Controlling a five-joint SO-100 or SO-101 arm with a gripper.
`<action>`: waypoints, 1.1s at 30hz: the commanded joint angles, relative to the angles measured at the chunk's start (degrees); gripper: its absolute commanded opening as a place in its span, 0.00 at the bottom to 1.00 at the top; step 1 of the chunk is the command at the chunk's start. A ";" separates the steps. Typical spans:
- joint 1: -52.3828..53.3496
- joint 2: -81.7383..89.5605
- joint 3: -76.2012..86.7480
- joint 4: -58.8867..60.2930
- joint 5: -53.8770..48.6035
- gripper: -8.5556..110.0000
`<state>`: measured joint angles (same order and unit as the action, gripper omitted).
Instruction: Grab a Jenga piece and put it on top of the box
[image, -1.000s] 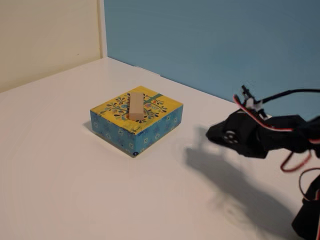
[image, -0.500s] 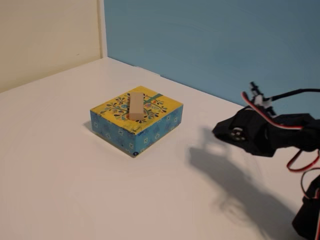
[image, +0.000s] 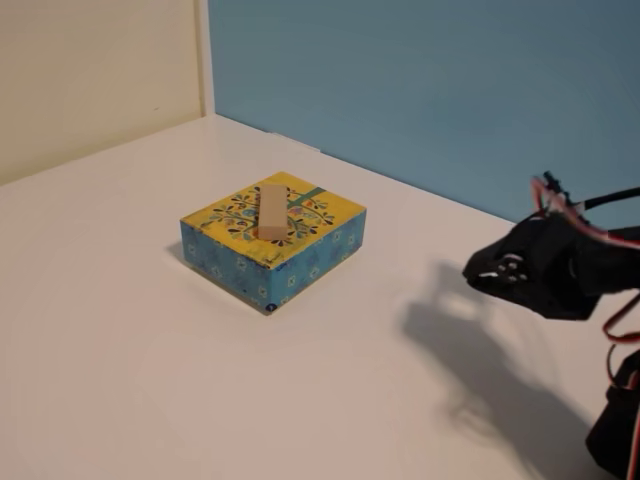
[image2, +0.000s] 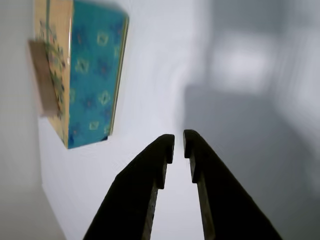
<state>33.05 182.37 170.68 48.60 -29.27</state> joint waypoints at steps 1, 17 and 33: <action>0.53 2.37 -0.26 4.22 0.26 0.07; 0.97 2.37 -0.26 4.22 0.09 0.07; 0.70 2.37 -0.26 4.31 -0.26 0.07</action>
<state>33.93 184.13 170.68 52.82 -29.27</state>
